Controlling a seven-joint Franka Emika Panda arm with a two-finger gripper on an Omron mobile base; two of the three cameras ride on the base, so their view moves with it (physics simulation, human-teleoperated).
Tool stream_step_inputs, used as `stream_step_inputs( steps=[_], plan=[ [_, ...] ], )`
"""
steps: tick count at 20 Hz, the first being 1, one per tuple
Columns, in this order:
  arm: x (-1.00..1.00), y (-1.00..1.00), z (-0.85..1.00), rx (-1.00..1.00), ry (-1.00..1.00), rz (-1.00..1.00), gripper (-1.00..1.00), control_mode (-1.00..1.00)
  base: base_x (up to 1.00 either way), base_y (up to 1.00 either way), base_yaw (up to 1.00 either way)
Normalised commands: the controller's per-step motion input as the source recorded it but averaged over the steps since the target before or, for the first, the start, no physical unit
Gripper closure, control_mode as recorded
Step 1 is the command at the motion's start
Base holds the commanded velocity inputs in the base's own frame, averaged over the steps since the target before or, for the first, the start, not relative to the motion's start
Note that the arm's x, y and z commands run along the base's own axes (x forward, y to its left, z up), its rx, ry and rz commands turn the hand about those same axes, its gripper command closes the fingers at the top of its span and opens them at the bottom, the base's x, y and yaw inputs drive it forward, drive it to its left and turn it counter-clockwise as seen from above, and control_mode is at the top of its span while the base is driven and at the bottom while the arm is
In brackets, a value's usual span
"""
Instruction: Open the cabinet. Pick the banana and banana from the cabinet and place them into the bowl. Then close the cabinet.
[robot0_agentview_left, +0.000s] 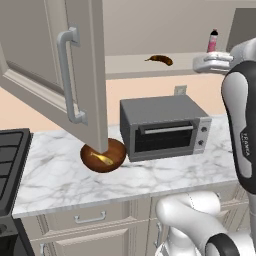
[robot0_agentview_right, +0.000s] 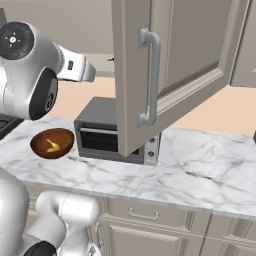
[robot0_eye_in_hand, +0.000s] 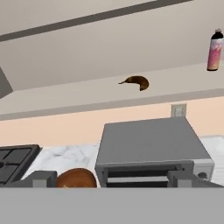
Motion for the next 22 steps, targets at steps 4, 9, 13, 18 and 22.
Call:
stream_step_inputs(
  steps=[4, 9, 13, 18, 22],
  plan=[
    [0.62, -0.12, 0.0, 0.0, 0.0, 0.0, -1.0, -1.0, 0.0, 0.0, 0.0],
    [0.72, -0.02, 0.0, 0.0, 0.0, 0.0, -1.0, -1.0, 0.0, 0.0, 0.0],
    [0.77, -0.02, 0.0, 0.0, 0.0, 0.0, -1.0, -1.0, 0.0, 0.0, 0.0],
    [0.72, -0.09, -0.04, 0.0, 0.0, 0.0, -1.0, -1.0, 0.0, 0.0, 0.0],
    [0.63, -0.2, -0.11, 0.0, 0.0, 0.0, -1.0, -1.0, 0.0, 0.0, 0.0]
  ],
)
